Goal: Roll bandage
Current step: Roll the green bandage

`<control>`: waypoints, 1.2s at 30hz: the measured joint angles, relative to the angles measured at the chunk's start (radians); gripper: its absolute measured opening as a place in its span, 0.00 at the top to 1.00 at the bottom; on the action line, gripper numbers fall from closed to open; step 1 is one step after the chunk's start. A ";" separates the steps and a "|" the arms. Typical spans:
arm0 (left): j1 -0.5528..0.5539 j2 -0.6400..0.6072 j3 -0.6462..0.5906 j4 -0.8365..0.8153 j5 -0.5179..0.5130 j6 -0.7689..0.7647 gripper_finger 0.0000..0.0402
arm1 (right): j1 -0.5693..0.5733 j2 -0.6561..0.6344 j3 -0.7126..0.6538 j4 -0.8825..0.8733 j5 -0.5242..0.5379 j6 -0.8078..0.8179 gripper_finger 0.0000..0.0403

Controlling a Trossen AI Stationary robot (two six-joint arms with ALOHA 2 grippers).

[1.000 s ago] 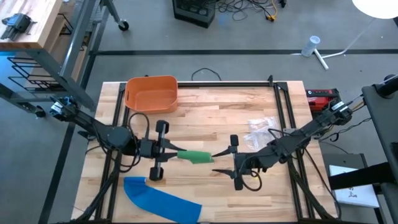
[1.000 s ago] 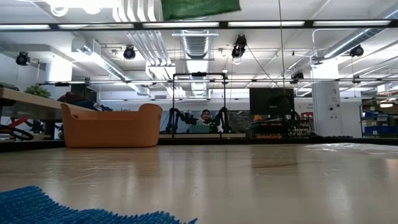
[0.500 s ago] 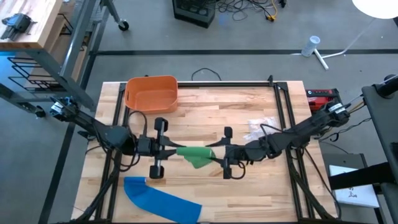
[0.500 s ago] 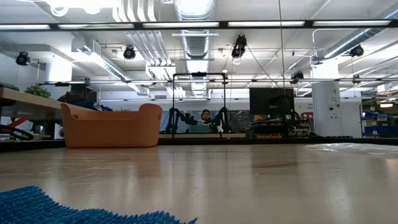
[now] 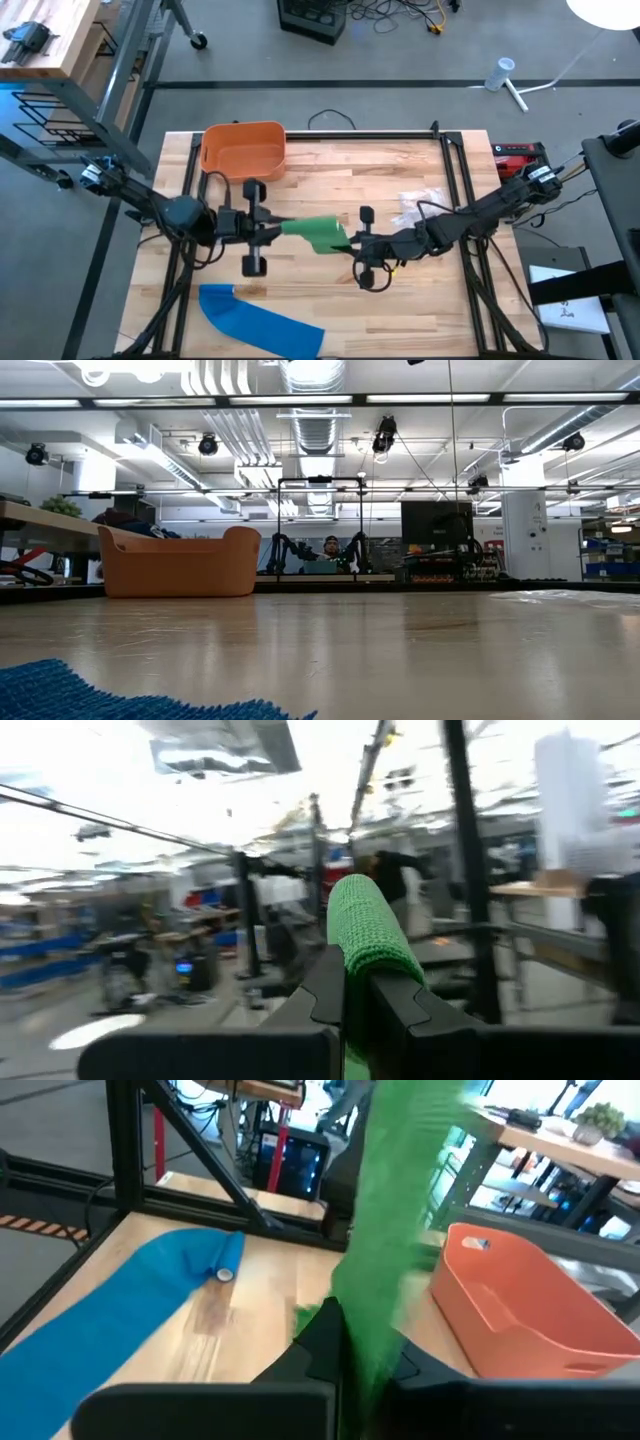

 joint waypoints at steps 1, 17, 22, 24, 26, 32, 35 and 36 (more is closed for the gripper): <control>0.007 0.000 0.000 0.005 -0.012 0.012 0.99 | 0.004 0.000 0.000 -0.001 0.000 0.006 0.99; 0.083 -0.029 0.000 0.033 -0.019 0.016 0.99 | 0.040 0.000 0.000 -0.107 0.001 0.095 1.00; 0.088 -0.041 0.000 0.024 -0.019 0.016 0.99 | 0.041 0.000 0.000 -0.118 0.001 0.098 1.00; 0.088 -0.041 0.000 0.020 -0.019 0.017 0.99 | 0.041 0.000 0.000 -0.118 -0.007 0.098 1.00; 0.089 -0.041 0.000 0.017 -0.020 0.039 0.99 | 0.041 0.000 0.000 -0.118 -0.047 0.098 1.00; 0.114 -0.035 0.000 -0.028 -0.092 0.127 0.99 | 0.061 0.001 0.012 -0.115 -0.133 0.117 1.00; 0.139 -0.035 0.000 -0.058 -0.096 0.136 0.99 | 0.093 0.001 0.046 -0.120 -0.135 0.087 1.00; 0.149 -0.036 0.000 -0.066 -0.097 0.136 0.99 | 0.105 0.001 0.062 -0.119 -0.136 0.074 1.00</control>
